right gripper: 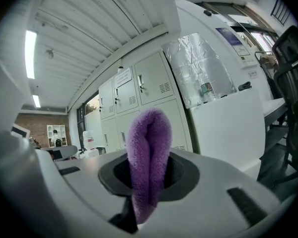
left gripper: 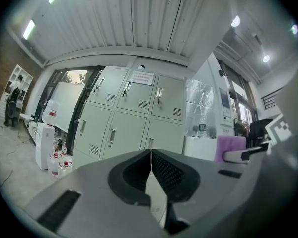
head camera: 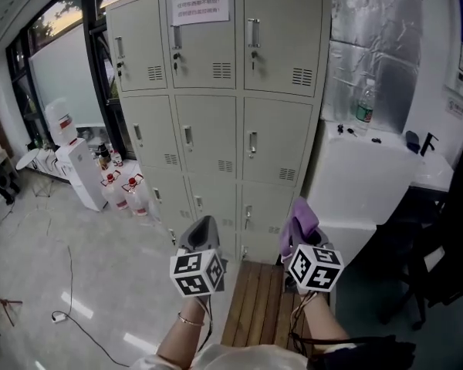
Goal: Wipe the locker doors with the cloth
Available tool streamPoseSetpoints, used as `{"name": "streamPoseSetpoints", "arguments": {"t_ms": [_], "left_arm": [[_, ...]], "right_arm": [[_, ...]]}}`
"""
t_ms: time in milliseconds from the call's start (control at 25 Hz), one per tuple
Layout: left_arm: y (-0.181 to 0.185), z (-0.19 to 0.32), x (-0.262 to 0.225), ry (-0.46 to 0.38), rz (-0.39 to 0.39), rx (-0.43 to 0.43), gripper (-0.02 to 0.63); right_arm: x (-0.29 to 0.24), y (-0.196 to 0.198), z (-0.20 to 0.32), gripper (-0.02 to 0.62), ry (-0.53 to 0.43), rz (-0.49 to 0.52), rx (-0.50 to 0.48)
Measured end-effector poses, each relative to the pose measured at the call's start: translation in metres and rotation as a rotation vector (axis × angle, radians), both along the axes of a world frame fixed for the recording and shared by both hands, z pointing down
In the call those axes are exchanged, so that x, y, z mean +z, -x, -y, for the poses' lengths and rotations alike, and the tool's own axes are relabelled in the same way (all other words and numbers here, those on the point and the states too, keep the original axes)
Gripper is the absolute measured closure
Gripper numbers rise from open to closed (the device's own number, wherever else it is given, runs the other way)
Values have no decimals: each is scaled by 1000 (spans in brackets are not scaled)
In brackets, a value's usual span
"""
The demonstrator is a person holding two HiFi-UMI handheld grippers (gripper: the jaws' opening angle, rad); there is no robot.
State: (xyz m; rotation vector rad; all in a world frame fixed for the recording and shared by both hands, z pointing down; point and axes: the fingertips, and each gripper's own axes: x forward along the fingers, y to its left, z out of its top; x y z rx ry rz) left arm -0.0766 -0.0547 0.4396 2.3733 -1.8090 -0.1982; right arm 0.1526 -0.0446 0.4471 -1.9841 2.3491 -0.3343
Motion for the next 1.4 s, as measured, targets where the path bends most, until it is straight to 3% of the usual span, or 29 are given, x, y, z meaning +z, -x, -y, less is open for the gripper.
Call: {"name": "streamPoseSetpoints", "arguments": {"t_ms": [280,680,1040,1400], "left_arm": [[1,50,14,22,7,-47,597],[-8,124,20,17,-5,-30,597],[-9,225,-4,-32,-24,-1,596],[8,323,-25,-73,-49,12,597]], "right_arm": [[12,-5,57,534,5,-10,-37],[33,-1,129,534,38,15,-31],[1,2,221,534,-20,-11,-22],[-39,36,315,534,-97,-43,-66]]}}
